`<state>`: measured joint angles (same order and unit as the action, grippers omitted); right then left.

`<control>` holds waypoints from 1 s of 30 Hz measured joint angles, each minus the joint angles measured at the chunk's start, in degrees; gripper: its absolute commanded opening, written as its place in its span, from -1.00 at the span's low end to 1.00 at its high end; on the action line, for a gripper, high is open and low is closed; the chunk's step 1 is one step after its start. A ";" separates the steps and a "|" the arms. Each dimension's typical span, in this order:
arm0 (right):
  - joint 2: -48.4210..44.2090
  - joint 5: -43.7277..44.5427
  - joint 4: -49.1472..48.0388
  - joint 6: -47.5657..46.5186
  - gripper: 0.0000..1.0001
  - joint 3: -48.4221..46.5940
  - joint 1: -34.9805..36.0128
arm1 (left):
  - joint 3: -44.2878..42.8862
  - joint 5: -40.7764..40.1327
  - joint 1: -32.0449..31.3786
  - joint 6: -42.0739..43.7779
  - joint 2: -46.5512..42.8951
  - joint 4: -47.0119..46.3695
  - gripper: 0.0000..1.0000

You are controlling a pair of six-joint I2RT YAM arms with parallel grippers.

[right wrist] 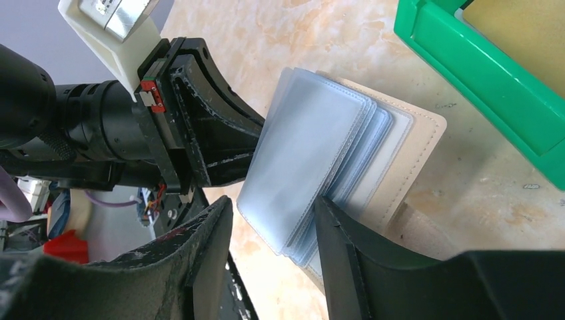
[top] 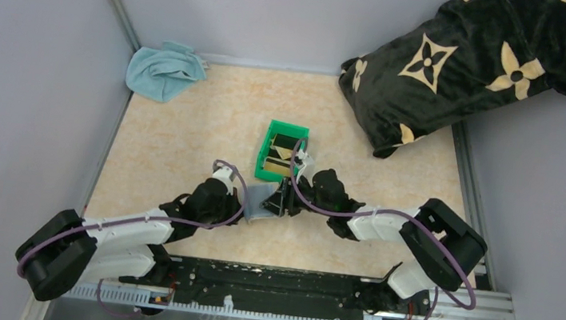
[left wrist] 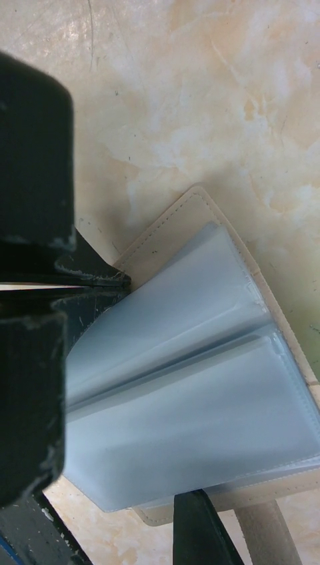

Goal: Take the credit cards out of the card holder

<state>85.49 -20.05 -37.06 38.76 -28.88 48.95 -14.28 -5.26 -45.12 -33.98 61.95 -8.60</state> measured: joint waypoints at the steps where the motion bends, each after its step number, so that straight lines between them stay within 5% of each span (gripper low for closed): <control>1: 0.00 0.00 -0.07 0.04 -0.03 0.02 0.00 | -0.04 0.02 0.00 0.02 0.04 -0.02 -1.00; 21: -3.37 0.09 -0.37 0.66 -0.03 2.95 -0.48 | -1.01 1.05 0.02 0.17 2.51 -1.60 -1.00; 30: -3.23 3.93 10.64 -3.89 -0.03 -0.55 0.39 | -1.01 1.18 0.02 0.17 2.60 -1.66 -1.00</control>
<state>82.26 -16.12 -26.41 34.87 -29.43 49.34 -15.29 -4.08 -45.10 -33.80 64.55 -10.26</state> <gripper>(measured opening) 0.488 0.004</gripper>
